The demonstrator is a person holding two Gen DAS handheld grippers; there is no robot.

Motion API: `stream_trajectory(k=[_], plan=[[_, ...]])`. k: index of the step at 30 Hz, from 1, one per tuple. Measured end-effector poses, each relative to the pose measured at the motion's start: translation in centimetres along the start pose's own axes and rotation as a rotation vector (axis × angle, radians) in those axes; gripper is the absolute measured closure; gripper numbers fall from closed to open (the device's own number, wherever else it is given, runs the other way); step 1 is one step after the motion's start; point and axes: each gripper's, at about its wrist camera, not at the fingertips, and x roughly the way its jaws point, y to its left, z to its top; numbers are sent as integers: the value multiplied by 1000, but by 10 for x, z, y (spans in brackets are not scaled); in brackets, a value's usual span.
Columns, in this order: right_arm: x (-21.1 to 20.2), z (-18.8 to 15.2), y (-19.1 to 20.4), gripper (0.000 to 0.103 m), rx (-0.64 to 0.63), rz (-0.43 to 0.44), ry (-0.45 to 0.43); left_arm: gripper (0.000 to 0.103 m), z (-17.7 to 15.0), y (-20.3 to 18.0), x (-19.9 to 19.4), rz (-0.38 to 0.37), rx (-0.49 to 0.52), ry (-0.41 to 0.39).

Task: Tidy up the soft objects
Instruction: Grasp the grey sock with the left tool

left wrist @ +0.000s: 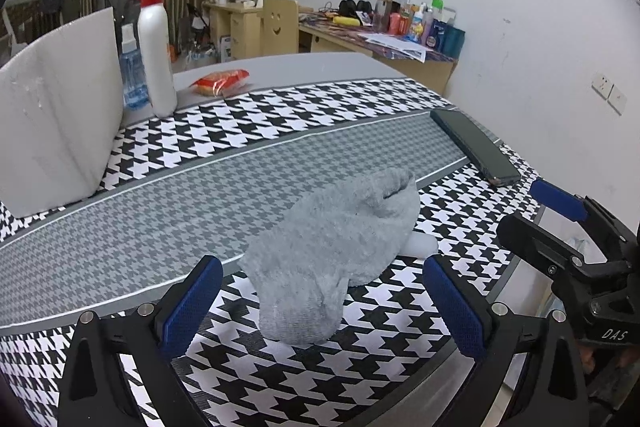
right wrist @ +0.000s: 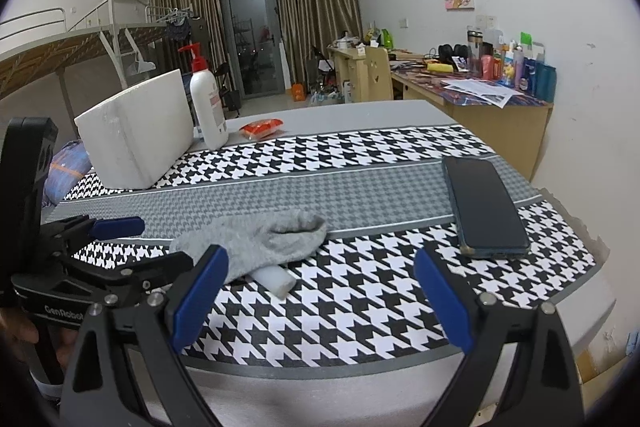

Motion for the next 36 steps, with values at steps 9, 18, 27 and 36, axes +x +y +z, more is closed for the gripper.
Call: stream_trajectory(k=[9,18,27,36], plan=[[10,-4,0,7,-26,11,19,12,0,-4,14,7,25,31],[20,-5,-1,7,-25,29,45,25,-3,-3,26,4,31,74],[32,-9,11,7,-93,50,75,38,-4,-5,31,41,67,69],[42,-11,16,8,-109,74,106,68,-2,5,30,66,44,55]])
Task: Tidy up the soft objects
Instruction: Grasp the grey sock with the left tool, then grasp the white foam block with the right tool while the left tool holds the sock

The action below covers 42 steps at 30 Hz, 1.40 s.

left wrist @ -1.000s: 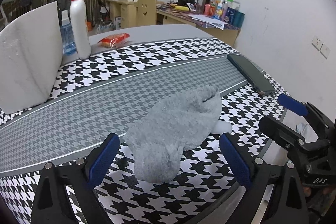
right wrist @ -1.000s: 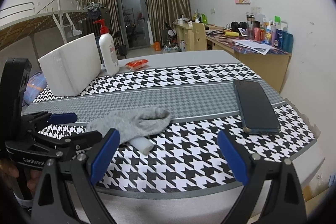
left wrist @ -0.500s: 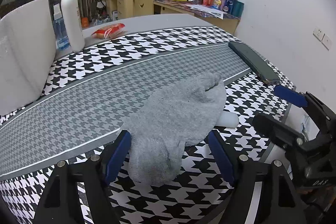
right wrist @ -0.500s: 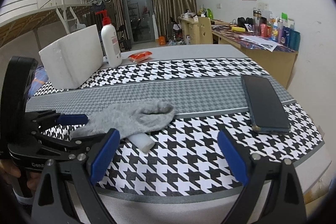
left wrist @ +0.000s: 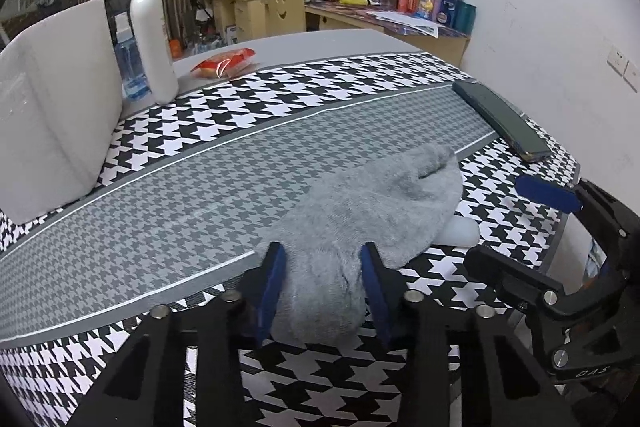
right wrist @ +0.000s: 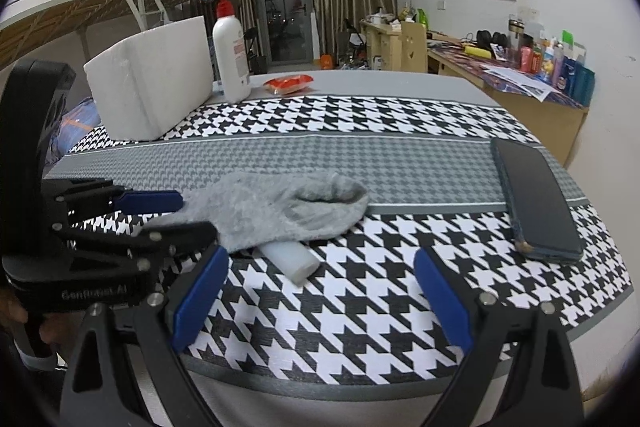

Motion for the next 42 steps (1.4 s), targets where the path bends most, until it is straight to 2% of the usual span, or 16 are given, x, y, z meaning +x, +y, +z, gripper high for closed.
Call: stream_trajectory(k=[3,7,12,14,21,25,31,35,42], plan=[[2,0,1,9,-2,6,7,80,0,3,-1,-6,-9,-1],[4,0,3,9,-9,11,15,89,2,9,-2,-44,-33,-7],[8,1,8,15,-22,27,26,89,6,18,-20,-96,-70,-75],[10,2,10,16,-25,30,30,89,8,21,-28,-100,-72,-100],[15,5,19,32,-64,55,51,89,9,33,-44,-104,-94,-141],[19,6,25,35,-100,58,63,89,9,39,-51,-108,-111,-160],[23,10,31,39,-134,67,78,89,7,44,-54,-105,-117,-162],[32,11,32,39,-139,54,120,89,6,46,-55,-106,-120,-165],[30,11,33,55,-169,61,127,89,5,46,-56,-110,-122,-165]])
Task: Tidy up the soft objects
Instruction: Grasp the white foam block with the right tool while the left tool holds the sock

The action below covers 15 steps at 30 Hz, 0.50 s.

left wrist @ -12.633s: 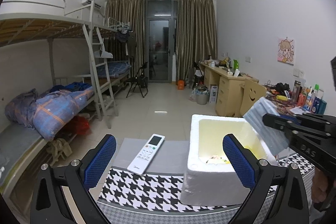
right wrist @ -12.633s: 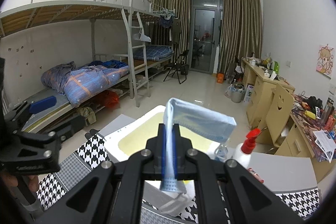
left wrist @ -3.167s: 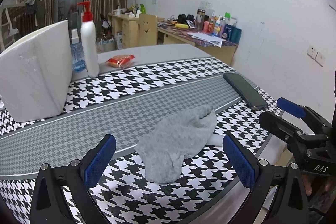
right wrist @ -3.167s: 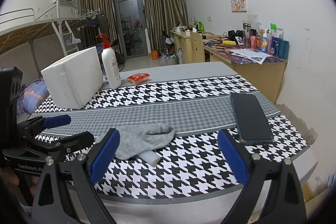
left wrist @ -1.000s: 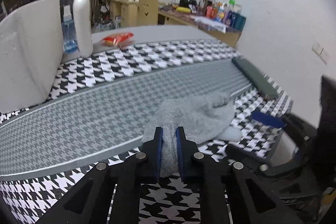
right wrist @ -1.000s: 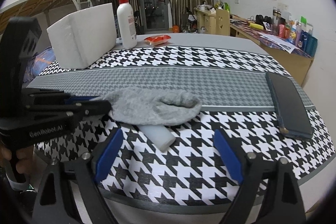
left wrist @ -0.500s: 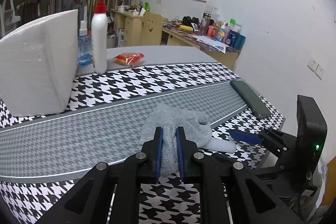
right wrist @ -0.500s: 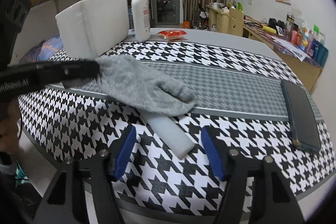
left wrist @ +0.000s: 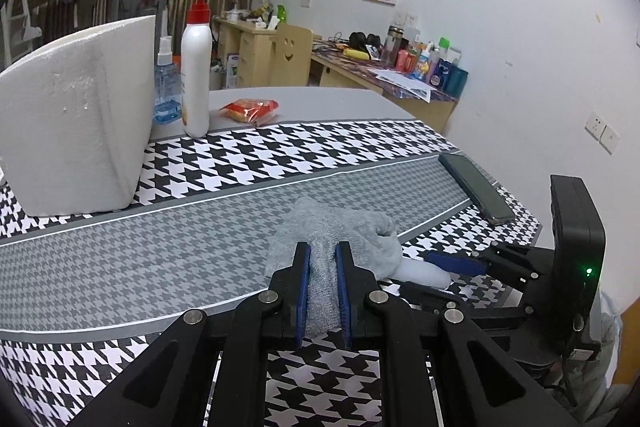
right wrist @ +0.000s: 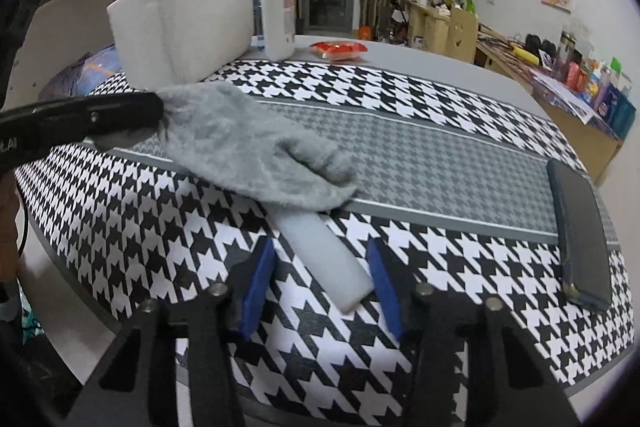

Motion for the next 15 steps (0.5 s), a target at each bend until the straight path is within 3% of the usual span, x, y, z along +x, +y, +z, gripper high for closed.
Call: stream_trajectory(k=[4,8,10,15], plan=[[-1,0,0,70,-5,-8,4,89,-1,-3,-2,-3,2,-1],[-4,-2,-3,77,-9,3,0,89,-1,-4,-6,0,4,-10],[-9,-2,-4,87,-6,5,-7,89,1,-3,-9,3,2,-18],[-24,-3,-5,89,22,37,-38,89,3,-1,-19,8,-4,-43]])
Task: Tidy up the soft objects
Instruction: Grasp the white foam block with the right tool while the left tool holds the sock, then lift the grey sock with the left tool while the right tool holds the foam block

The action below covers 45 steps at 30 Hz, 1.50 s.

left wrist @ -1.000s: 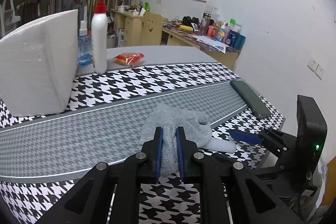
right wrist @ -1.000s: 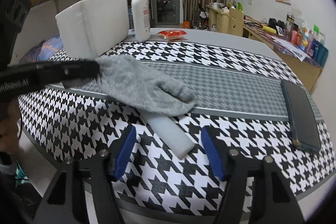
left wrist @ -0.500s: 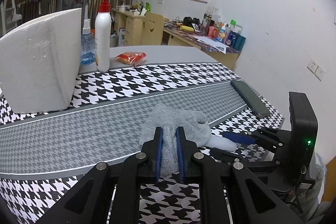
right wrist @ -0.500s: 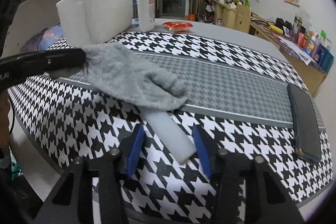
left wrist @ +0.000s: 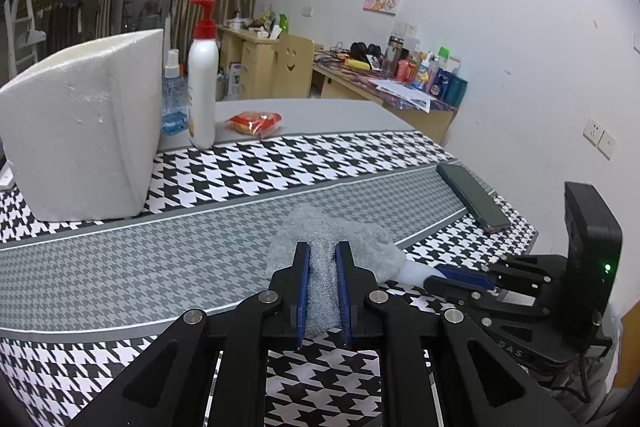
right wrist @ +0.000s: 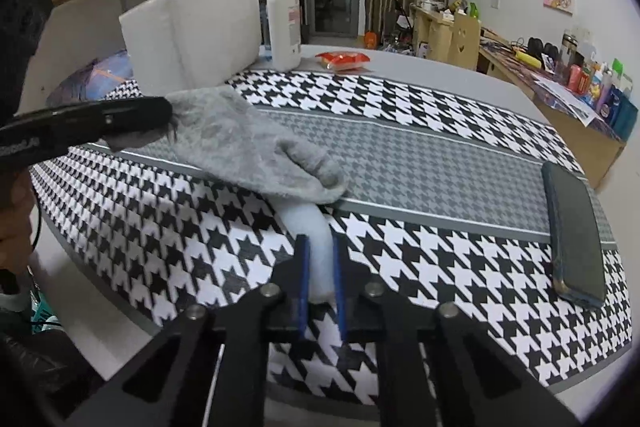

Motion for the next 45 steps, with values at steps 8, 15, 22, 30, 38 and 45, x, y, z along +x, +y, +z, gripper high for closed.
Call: stream_trajectory(k=[8,15,22,30,38,45], plan=[[-12,0,2,89,31,-44,-30,89,5,7,-23,28,-12,-57],[-26,1,-2,89,94,-65,-67,89,4,9,-37,39,-2,-83],[-32,-2,7,89,91,-81,-75,80,-11,-12,-8,-15,71,24],[-35,-8,10,89,96,-81,-74,44,-26,-20,17,-33,68,109],[-35,-10,9,89,107,-74,-73,32,-35,-30,36,-20,119,169],[-36,-12,8,89,122,-69,-76,31,-39,-29,54,15,122,224]])
